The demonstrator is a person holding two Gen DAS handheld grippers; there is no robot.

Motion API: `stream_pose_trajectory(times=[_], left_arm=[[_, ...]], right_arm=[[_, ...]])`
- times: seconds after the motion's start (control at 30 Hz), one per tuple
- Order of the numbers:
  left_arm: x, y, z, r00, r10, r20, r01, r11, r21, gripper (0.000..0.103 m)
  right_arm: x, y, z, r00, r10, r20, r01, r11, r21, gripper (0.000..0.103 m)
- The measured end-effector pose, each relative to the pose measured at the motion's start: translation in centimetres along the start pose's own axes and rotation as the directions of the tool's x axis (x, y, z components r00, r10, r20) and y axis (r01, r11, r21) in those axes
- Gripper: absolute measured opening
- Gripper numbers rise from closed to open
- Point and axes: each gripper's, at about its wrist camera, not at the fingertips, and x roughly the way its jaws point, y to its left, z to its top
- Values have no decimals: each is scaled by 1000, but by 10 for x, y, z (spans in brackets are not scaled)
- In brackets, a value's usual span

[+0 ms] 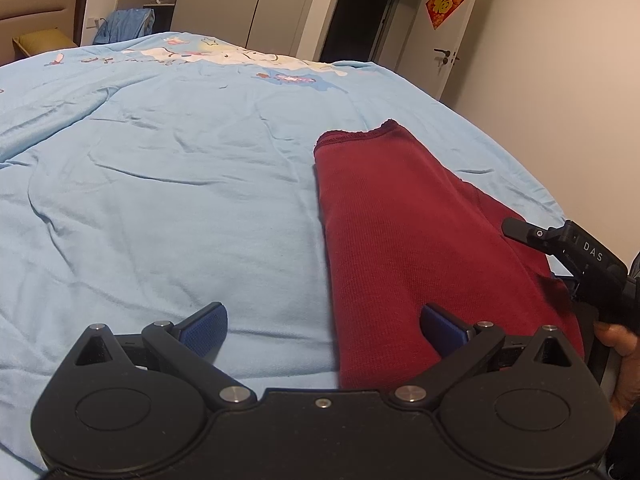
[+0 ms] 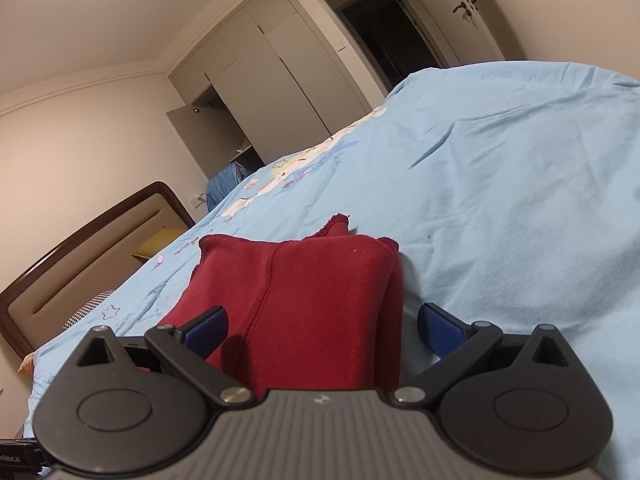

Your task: Fold small clothes

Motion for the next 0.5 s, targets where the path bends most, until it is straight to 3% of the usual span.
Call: stream_pose_trajectory(times=[0.33, 0.5], left_arm=[[-4, -1, 6, 1000, -9, -2, 9, 1000, 9, 102], [-15, 6, 24, 996, -60, 68, 61, 998, -20, 102]], right_arm=[[-1, -1, -2, 1000, 11, 11, -11, 1000, 9, 103], [-2, -2, -2, 1000, 11, 13, -12, 1000, 10, 103]])
